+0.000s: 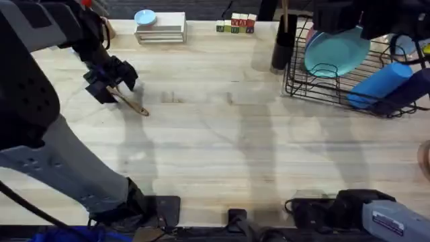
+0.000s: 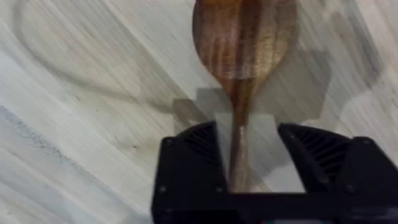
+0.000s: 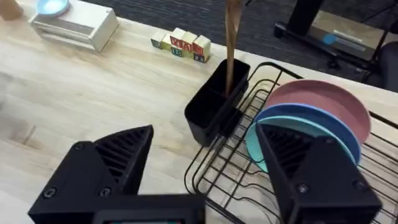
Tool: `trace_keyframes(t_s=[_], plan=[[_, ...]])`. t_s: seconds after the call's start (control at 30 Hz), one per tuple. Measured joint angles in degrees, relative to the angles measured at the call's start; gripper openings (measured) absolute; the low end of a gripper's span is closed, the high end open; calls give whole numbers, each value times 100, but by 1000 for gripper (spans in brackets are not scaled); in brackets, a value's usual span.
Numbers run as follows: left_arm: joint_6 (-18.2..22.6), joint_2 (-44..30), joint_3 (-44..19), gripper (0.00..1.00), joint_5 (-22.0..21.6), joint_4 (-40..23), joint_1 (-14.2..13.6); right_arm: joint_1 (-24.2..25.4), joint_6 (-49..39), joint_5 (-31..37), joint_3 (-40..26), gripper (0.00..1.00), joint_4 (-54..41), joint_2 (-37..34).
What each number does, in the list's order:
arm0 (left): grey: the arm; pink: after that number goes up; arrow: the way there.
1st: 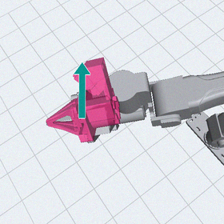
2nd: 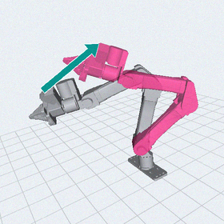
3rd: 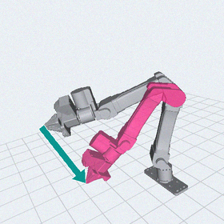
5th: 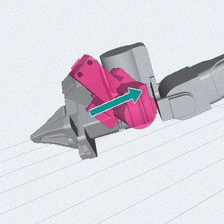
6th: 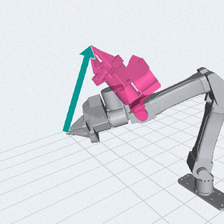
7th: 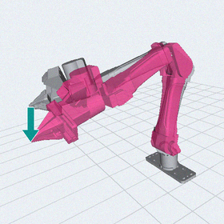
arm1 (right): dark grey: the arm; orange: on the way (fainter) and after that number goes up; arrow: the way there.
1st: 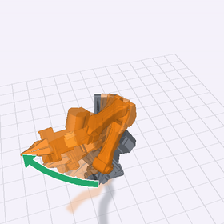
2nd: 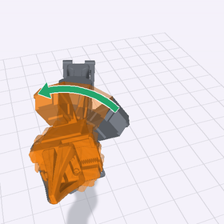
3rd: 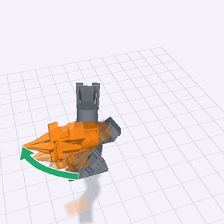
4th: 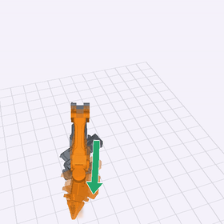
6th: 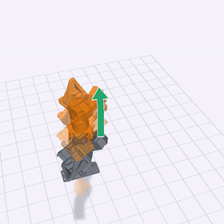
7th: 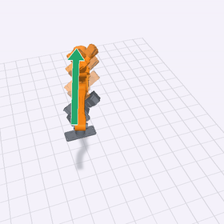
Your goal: Pick up the spoon on the table one by one and put them onto the rack
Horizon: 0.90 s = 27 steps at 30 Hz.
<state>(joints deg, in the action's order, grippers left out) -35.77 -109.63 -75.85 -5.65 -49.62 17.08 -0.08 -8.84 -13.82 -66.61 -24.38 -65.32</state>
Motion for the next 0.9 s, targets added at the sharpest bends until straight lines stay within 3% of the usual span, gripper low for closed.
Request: trace_keyframes(t_s=[0.1,0.2,0.23,0.47,0.63,0.73,0.9], plan=[[-39,-11,-16,368,12,48,-15,0,0,0,0,995,0,0],[-51,-26,-33,88,-55,58,-22,0,0,0,0,995,0,-2],[-73,-24,-36,58,-56,66,-22,0,-1,0,1,996,0,0],[90,-24,-42,42,-193,74,-126,0,0,0,0,995,0,0],[198,-15,-34,43,-634,1,-448,0,0,0,0,995,0,0],[236,44,-28,43,-634,-198,-762,0,0,0,0,995,0,0],[260,387,-154,43,-579,-302,-1538,0,-2,0,0,996,0,0]])
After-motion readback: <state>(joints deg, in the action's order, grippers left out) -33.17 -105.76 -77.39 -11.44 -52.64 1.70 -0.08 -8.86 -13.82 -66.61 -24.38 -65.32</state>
